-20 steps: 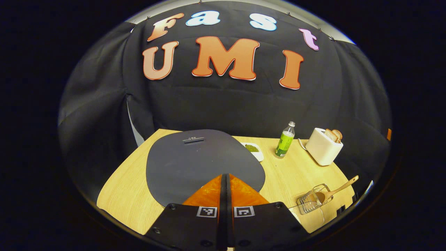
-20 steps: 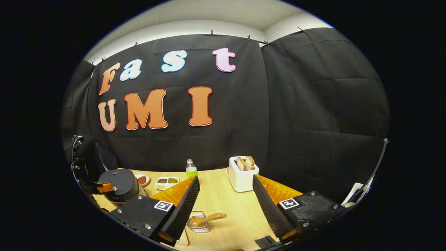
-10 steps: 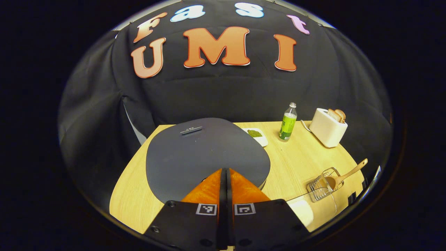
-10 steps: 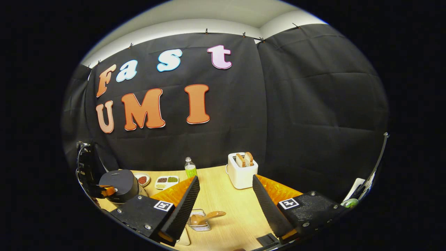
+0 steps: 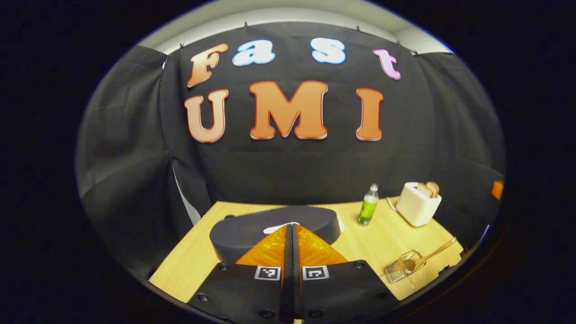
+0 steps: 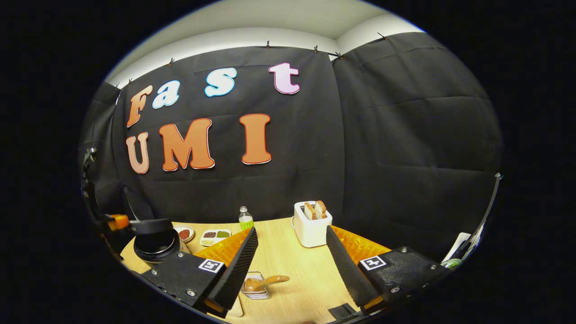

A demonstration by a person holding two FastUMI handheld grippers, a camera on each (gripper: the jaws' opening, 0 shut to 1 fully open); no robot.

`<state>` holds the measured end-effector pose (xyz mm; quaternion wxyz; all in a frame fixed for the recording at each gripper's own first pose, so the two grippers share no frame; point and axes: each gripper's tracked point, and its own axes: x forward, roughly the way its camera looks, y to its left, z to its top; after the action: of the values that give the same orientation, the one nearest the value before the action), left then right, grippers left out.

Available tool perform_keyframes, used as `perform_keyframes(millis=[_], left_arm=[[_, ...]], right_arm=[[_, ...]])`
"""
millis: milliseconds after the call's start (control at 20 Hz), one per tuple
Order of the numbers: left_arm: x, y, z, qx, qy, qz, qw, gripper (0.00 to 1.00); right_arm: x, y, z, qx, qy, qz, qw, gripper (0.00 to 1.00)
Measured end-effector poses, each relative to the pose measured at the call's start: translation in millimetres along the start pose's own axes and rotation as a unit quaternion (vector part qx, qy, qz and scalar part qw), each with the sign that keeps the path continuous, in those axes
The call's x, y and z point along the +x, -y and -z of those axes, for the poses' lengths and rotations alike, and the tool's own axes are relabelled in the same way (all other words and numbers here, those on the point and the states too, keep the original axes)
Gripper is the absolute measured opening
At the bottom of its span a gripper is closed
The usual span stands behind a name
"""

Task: Close the left gripper, press the button to open the rice cooker; take a wooden spoon from the chopstick holder with the right hand, scoop a spoonful of rice and pour it into the rice cooker, then put the wooden spoon back into the chopstick holder.

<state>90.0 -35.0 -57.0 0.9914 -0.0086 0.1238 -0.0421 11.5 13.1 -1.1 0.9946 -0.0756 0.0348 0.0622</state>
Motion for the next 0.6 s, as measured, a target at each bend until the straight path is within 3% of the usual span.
perform_keyframes(millis=[300, 600], left_arm=[[-31, -9, -31, -0.022, 0.020, -0.003, 1.000, 0.04], [-54, -33, -51, -0.027, 0.034, -0.034, 0.999, 0.04]], right_arm=[[7, -11, 17, 0.006, -0.012, -0.020, 1.000, 0.94], [19, -10, 44, 0.015, -0.024, -0.024, 0.999, 0.95]])
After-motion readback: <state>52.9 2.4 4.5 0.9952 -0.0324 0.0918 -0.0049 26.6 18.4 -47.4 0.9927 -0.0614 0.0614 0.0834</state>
